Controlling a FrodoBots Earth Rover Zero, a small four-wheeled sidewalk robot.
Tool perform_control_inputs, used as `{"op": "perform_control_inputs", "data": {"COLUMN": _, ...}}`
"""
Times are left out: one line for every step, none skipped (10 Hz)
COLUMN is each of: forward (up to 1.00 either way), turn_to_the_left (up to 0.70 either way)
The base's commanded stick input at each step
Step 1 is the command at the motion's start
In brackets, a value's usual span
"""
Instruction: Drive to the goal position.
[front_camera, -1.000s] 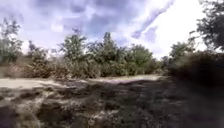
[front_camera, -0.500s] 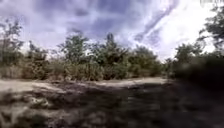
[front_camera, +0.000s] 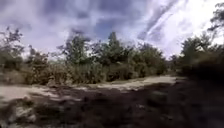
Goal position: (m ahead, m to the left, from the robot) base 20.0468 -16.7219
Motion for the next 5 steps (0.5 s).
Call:
{"op": "perform_control_inputs", "data": {"forward": 1.0, "turn_to_the_left": 0.0}}
{"op": "perform_control_inputs", "data": {"forward": 1.0, "turn_to_the_left": 0.0}}
{"op": "perform_control_inputs", "data": {"forward": 1.0, "turn_to_the_left": 0.0}}
{"op": "perform_control_inputs", "data": {"forward": 1.0, "turn_to_the_left": 0.0}}
{"op": "perform_control_inputs", "data": {"forward": 1.0, "turn_to_the_left": 0.0}}
